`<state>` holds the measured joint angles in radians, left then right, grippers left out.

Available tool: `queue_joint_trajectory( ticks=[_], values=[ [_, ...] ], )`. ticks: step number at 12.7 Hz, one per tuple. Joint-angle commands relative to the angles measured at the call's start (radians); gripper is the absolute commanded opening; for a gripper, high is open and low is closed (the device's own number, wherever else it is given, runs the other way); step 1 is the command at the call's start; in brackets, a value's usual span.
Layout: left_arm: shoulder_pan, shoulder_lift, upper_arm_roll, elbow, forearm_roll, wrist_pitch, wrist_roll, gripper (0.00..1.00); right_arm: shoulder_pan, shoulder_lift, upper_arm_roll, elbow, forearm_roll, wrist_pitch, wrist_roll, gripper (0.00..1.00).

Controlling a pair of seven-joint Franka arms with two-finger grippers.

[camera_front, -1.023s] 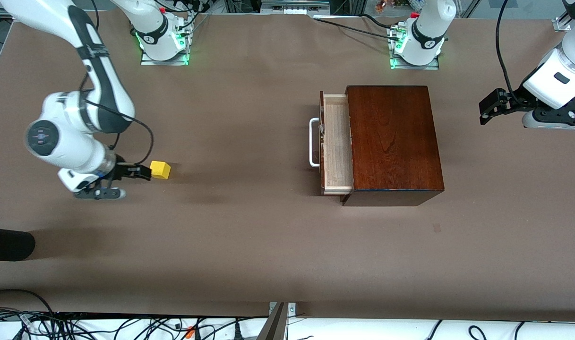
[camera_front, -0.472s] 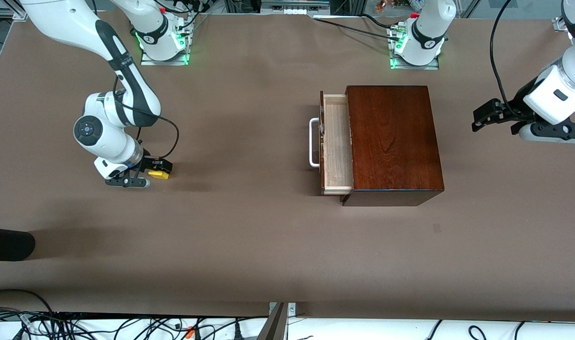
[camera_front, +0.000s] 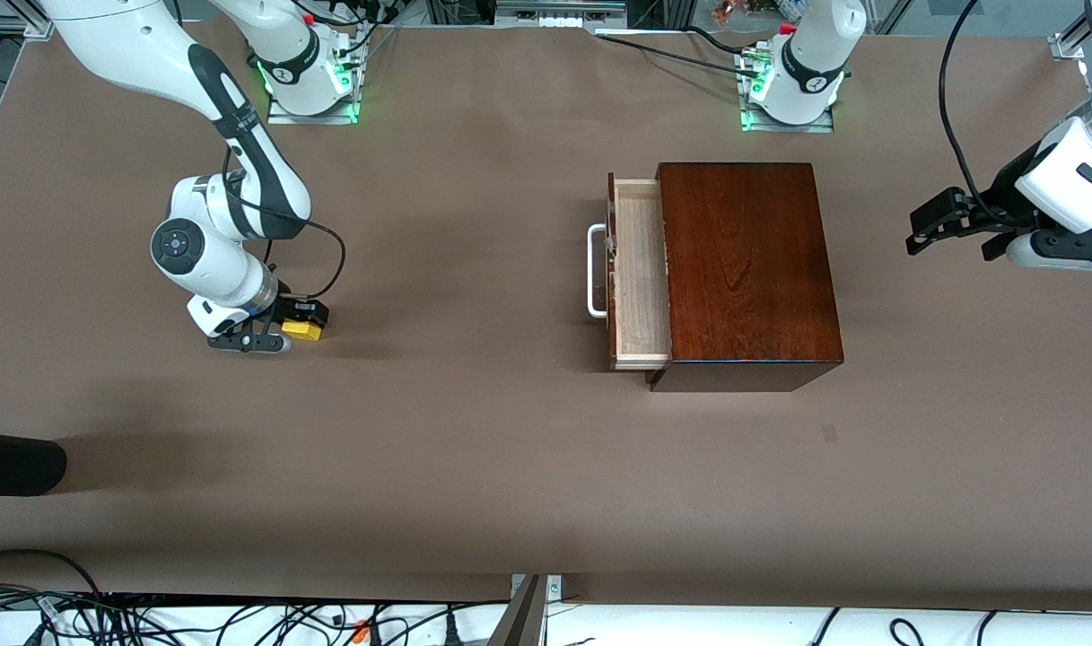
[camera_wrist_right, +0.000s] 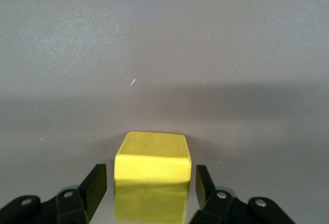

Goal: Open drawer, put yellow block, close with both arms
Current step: 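Close the right gripper on the yellow cube and lift it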

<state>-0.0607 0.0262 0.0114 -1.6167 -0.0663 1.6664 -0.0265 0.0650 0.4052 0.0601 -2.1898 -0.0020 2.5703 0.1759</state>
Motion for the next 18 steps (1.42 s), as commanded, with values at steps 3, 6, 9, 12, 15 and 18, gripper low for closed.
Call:
queue_joint_trajectory(
  ticks=[3, 6, 9, 12, 15, 18],
  values=[
    [0.004, 0.02, -0.004, 0.035, -0.026, -0.01, 0.026, 1.0, 0.003, 0.006, 0.0, -0.007, 0.001, 0.016, -0.01, 0.24],
    [0.006, 0.02, -0.004, 0.035, -0.026, -0.011, 0.027, 1.0, 0.004, -0.031, 0.006, 0.014, 0.0, -0.025, -0.102, 0.14],
    [0.007, 0.023, -0.004, 0.035, -0.012, -0.011, 0.026, 1.0, 0.004, -0.098, 0.079, 0.166, 0.0, -0.305, -0.128, 0.14],
    [0.009, 0.027, -0.002, 0.034, -0.012, -0.013, 0.026, 1.0, 0.004, -0.103, 0.191, 0.419, -0.001, -0.604, -0.142, 0.14],
    [0.009, 0.027, -0.002, 0.034, -0.012, -0.013, 0.026, 1.0, 0.06, -0.098, 0.306, 0.589, -0.08, -0.74, -0.15, 0.14],
    [0.007, 0.03, -0.004, 0.034, -0.012, -0.011, 0.026, 1.0, 0.238, -0.088, 0.316, 0.682, -0.15, -0.763, -0.177, 0.14]
  ],
)
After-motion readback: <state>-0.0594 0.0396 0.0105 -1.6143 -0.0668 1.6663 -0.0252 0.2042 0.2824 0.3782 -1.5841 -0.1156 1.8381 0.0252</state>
